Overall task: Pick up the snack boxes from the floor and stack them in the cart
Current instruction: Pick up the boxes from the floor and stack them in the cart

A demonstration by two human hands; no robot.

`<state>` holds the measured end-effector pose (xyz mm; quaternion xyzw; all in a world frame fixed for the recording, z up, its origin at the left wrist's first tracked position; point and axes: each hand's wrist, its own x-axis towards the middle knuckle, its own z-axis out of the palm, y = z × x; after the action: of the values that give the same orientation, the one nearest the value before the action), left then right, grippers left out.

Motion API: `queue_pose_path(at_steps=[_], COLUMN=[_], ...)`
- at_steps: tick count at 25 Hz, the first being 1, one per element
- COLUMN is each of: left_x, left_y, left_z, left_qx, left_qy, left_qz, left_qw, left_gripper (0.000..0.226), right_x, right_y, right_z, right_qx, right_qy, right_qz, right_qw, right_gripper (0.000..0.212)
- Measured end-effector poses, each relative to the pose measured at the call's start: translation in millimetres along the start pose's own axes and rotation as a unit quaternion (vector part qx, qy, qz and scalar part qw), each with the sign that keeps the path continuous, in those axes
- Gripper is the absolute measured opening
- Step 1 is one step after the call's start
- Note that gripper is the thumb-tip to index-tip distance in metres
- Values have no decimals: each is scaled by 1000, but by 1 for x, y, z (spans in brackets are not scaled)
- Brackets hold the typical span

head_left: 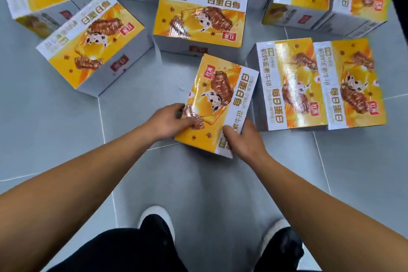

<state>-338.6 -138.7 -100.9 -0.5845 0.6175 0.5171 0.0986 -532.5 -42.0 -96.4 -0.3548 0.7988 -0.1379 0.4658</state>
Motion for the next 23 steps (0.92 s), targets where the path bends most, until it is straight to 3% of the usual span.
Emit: queue_pose_path(at_steps=[4, 9, 11, 18, 23], left_x=[0, -84, -124, -306, -424], left_y=[-16, 26, 49, 188, 291], left_z=[12, -25, -44, -120, -153], left_qx=[-181, -344, -395, -516, -521], left_qy=[-53, -46, -27, 39, 17], left_qz=[22, -18, -57, -129, -94], left_qw=[982, 938, 917, 846, 848], left_gripper=[44, 40, 36, 13, 27], right_x=[0, -46, -77, -239, -335], right_y=[1, -48, -74, -200, -273], right_z=[2, -47, -74, -215, -323], right_qx=[77, 128, 161, 297, 359], right_qy=[-3, -50, -71, -167, -114], right_qz=[24, 56, 51, 175, 183], right_qw=[997, 989, 983, 924, 908], right_gripper=[28, 49, 46, 37, 30])
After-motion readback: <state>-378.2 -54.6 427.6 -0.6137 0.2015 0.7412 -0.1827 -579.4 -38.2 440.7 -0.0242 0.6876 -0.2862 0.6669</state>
